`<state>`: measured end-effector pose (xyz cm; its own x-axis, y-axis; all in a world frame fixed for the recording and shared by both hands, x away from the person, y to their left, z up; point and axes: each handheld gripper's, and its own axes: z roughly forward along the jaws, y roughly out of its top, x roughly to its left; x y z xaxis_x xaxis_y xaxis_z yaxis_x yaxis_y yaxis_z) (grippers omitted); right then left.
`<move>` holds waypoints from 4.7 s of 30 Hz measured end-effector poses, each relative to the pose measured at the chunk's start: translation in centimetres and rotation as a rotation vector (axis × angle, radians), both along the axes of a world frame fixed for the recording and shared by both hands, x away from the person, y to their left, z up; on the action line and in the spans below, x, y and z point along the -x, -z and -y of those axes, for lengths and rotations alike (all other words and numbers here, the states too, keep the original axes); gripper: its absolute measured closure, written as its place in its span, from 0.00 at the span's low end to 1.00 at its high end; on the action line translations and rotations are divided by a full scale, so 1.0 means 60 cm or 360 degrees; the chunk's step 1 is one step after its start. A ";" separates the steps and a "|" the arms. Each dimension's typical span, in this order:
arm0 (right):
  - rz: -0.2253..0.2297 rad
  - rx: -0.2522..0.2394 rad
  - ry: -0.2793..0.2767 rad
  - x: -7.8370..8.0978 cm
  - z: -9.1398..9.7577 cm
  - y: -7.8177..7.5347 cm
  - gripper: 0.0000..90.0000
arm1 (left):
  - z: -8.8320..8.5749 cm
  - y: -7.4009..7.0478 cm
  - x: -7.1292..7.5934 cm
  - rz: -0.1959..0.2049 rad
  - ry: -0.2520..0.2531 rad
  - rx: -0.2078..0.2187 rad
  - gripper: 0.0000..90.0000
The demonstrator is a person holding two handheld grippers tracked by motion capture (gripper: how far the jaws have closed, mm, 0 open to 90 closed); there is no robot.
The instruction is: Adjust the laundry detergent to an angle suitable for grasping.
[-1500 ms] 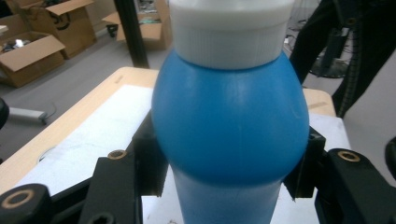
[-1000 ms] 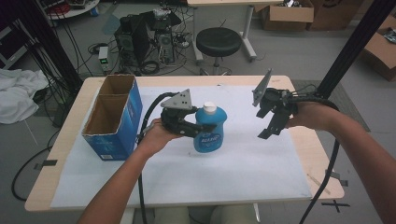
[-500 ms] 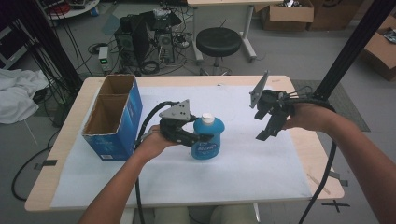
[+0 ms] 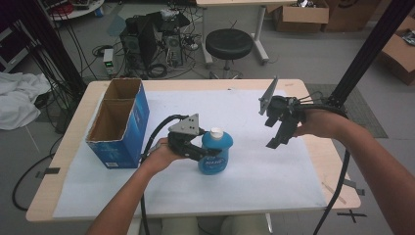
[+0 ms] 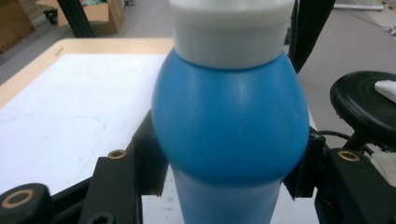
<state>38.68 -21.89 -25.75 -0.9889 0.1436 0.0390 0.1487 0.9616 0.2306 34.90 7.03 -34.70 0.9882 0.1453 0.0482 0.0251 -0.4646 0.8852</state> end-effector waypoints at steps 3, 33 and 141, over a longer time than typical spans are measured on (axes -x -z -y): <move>-0.0002 0.0002 0.0002 -0.001 0.000 0.001 0.23 | 0.001 0.009 -0.001 0.0000 -0.0002 -0.0028 0.50; -0.0007 0.0014 -0.0007 0.002 -0.009 0.002 0.23 | -0.022 0.026 0.000 -0.0097 -0.0046 0.0016 0.48; -0.0001 -0.0033 -0.0046 -0.006 -0.004 -0.007 0.22 | -0.086 -0.185 -0.155 -0.0200 -0.0511 -0.0958 0.21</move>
<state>39.03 -21.67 -25.33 -0.9926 0.1140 0.0420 0.1209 0.9606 0.2503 44.22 12.18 -23.59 0.9040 0.4156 0.1001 0.3292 -0.8261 0.4573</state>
